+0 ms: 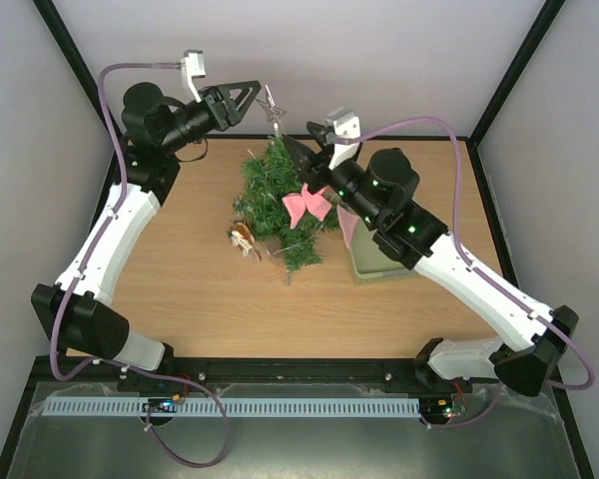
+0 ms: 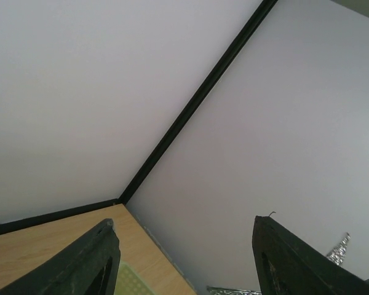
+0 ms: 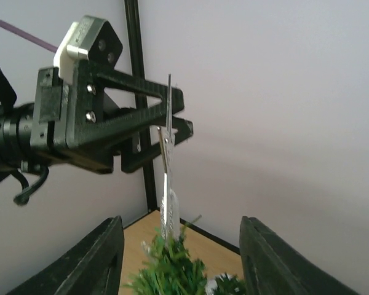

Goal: Decorate the small christmas tree

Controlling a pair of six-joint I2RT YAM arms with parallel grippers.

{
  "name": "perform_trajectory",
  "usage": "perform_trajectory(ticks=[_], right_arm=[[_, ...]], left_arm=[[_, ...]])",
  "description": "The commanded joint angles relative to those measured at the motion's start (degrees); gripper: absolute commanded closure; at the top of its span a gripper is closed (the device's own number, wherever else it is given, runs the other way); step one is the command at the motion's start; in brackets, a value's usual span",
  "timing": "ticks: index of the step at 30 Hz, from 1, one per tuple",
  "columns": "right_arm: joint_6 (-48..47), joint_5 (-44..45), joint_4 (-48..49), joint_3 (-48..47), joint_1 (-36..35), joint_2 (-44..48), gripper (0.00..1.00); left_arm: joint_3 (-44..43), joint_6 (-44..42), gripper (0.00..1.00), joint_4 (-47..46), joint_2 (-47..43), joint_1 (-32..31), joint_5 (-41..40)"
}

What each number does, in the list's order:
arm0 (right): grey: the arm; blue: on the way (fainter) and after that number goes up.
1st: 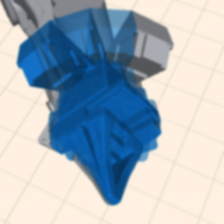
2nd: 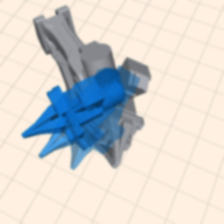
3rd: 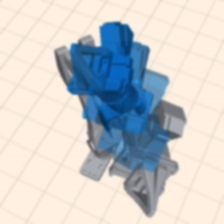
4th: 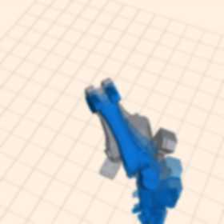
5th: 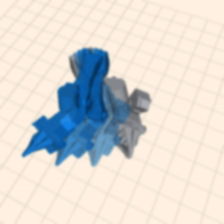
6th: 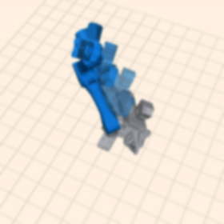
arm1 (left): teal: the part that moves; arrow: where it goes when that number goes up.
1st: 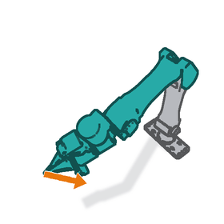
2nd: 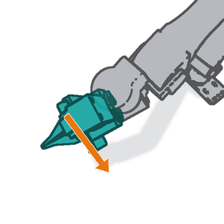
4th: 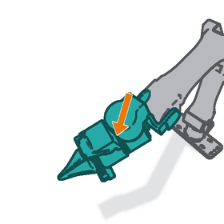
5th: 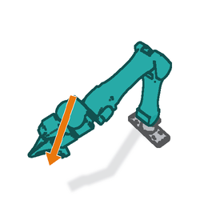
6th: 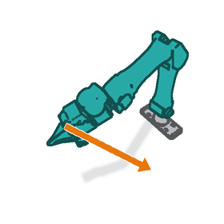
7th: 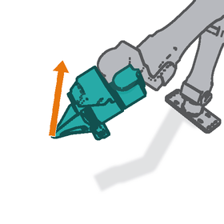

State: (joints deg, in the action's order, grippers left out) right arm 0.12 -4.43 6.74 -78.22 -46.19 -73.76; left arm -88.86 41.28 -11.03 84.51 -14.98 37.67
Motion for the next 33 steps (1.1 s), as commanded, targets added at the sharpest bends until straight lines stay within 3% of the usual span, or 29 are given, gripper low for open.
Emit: perform_trajectory(ticks=[1, 5, 9, 12, 18, 26, 33], right_arm=[[4.12, 0.53, -0.13, 3.83, 0.11, 5.2, 0.45], [10.09, 2.23, -2.7, 10.21, 0.14, 11.14, 0.33], [13.66, 9.62, -8.95, 13.76, 0.18, 17.41, 0.28], [14.35, 17.66, -16.95, 12.19, 0.6, 18.82, 0.27], [11.39, 25.62, -26.49, 9.59, 6.33, 16.44, 0.33], [11.14, 18.03, -27.73, 10.86, 23.39, 6.75, 0.5], [12.37, 7.08, -25.31, 12.66, 32.95, -4.67, 0.52]], left_arm=[[0.11, 0.28, 0.37, -2.19, -2.75, -0.02, 0.05], [0.09, -0.58, 0.3, -0.44, -4.45, 0.76, -0.75], [0.35, -4.77, 0.17, 5.69, -7.85, 2.15, -2.48], [2.28, -9.71, 0.02, 11.45, -11.57, 2.62, -5.96], [9.99, -18.29, 0.0, 20.18, -20.75, 3.05, -12.37], [27.72, -21.86, 0.0, 24.25, -35.53, 3.03, -23.17], [39.66, -25.69, 0.0, 28.71, -41.49, 3.03, -28.4]])
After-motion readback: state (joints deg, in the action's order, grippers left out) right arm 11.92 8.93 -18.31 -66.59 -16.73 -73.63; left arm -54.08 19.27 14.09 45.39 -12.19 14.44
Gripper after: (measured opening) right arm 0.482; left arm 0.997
